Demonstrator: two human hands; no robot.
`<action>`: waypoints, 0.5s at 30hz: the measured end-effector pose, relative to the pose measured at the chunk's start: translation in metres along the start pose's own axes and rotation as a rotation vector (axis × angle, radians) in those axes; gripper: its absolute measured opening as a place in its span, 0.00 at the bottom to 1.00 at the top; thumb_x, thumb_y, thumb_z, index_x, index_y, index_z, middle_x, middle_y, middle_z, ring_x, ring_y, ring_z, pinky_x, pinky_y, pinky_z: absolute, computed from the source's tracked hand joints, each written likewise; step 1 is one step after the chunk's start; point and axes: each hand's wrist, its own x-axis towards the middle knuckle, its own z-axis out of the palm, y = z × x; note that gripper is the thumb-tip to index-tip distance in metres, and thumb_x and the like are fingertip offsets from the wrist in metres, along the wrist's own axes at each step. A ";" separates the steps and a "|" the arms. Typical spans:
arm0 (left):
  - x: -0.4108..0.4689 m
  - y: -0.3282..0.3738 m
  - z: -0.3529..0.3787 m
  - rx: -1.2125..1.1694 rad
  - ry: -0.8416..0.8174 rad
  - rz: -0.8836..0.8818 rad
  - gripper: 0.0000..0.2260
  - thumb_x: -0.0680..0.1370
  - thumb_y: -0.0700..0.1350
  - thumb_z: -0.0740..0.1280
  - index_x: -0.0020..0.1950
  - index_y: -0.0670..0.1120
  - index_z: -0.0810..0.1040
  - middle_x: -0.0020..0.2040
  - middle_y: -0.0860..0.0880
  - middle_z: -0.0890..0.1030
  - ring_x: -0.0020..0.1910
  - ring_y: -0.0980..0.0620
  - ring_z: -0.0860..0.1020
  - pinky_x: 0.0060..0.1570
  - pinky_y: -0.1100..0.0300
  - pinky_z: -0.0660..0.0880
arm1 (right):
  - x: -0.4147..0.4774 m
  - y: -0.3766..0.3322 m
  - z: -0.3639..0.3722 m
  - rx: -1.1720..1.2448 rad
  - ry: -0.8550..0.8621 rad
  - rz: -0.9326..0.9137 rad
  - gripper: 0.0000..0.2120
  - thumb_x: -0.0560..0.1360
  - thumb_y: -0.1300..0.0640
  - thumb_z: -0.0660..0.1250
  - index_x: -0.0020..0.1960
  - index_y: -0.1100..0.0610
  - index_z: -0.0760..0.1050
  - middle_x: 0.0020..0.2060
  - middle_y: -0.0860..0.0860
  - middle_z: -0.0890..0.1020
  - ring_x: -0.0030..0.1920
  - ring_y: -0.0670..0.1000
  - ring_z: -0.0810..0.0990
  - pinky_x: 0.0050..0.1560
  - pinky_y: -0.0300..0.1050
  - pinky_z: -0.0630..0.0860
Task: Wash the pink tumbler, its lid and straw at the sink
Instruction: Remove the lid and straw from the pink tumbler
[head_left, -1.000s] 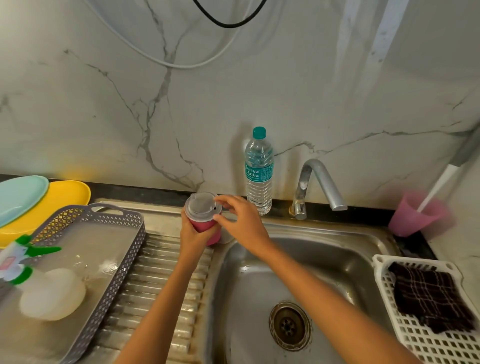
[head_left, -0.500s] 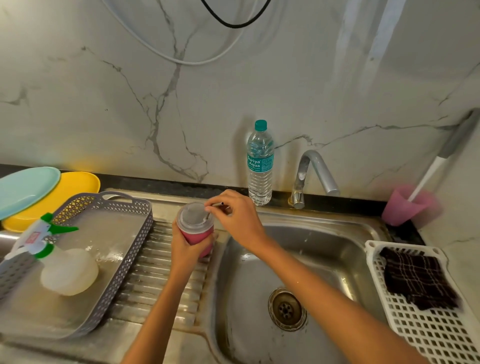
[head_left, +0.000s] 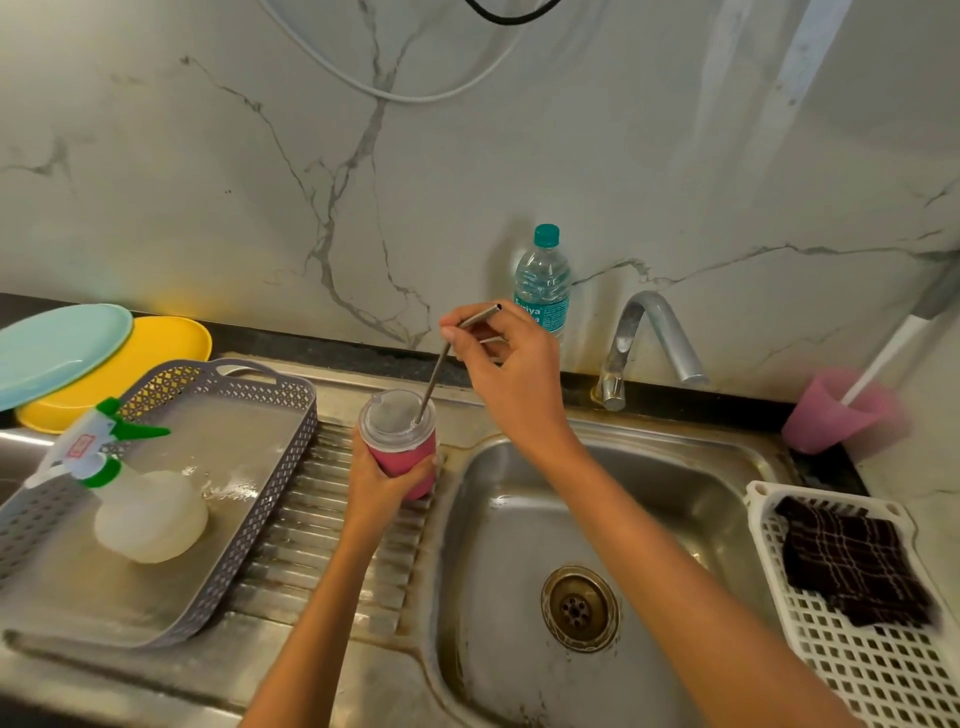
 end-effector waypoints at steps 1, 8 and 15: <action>0.000 0.000 0.000 -0.005 -0.002 0.000 0.44 0.64 0.39 0.80 0.72 0.56 0.60 0.64 0.53 0.73 0.60 0.60 0.75 0.48 0.74 0.74 | 0.001 -0.003 0.000 0.025 0.012 -0.012 0.03 0.75 0.63 0.70 0.48 0.58 0.81 0.45 0.50 0.81 0.43 0.46 0.82 0.47 0.44 0.82; -0.001 0.000 -0.002 -0.025 -0.022 -0.002 0.45 0.63 0.43 0.81 0.73 0.58 0.59 0.64 0.58 0.72 0.62 0.62 0.74 0.51 0.71 0.75 | 0.019 0.008 -0.016 0.163 0.208 0.126 0.05 0.75 0.63 0.70 0.48 0.55 0.80 0.43 0.53 0.84 0.41 0.47 0.83 0.48 0.45 0.82; 0.000 -0.004 -0.004 -0.049 -0.039 0.001 0.46 0.59 0.54 0.81 0.71 0.62 0.61 0.66 0.57 0.73 0.63 0.60 0.74 0.58 0.64 0.76 | 0.012 0.100 -0.020 0.468 0.502 0.708 0.07 0.71 0.68 0.73 0.49 0.66 0.80 0.46 0.60 0.84 0.41 0.52 0.84 0.44 0.41 0.82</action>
